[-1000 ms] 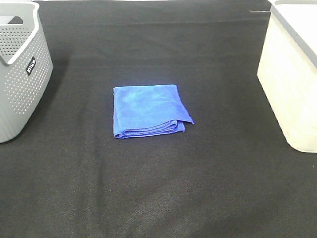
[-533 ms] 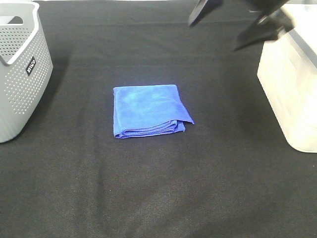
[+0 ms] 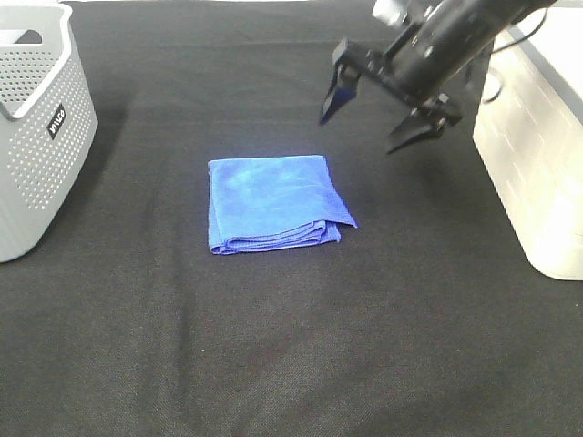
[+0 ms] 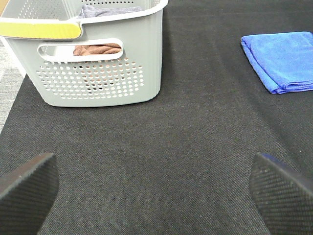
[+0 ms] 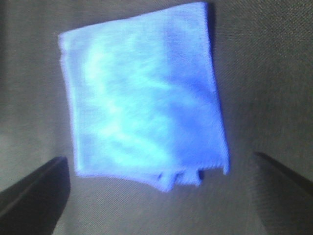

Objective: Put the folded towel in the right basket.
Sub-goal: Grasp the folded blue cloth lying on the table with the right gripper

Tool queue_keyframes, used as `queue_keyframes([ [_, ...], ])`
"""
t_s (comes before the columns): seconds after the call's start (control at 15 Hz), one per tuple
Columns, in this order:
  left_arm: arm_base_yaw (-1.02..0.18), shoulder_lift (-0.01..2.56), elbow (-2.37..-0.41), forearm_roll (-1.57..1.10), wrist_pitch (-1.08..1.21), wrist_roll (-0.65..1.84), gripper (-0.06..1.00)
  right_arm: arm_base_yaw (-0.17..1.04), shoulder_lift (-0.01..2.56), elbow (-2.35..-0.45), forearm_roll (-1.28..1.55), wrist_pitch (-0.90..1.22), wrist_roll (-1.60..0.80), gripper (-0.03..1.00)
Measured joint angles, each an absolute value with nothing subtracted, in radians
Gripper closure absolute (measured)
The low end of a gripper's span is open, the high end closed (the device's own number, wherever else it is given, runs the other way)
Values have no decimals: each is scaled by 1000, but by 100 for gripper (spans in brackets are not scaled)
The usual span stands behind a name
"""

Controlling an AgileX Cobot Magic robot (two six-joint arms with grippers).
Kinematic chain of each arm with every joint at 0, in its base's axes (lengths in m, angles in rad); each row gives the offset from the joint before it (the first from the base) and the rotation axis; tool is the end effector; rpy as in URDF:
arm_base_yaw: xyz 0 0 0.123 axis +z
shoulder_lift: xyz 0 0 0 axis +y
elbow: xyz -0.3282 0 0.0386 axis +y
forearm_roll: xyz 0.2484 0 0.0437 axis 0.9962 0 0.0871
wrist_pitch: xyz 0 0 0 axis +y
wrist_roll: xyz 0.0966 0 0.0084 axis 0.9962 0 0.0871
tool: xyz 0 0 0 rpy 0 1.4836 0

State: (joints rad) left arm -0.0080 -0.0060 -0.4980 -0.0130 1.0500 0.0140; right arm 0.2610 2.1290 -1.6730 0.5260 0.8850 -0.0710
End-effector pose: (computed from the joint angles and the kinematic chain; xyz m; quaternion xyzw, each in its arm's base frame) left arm -0.0451 -0.0007 0.2749 0.0096 0.8493 -0.0049 0.5278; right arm 0.4566 0.1610 0.2281 -0.0285 0.9620 0.2381 0.1304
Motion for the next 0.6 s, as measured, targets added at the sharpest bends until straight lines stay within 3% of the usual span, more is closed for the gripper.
queue_keyframes([
  [0.6,-8,-6,-498,-13,1050,14,-4,261,2364,-1757,528,877,-167,2],
])
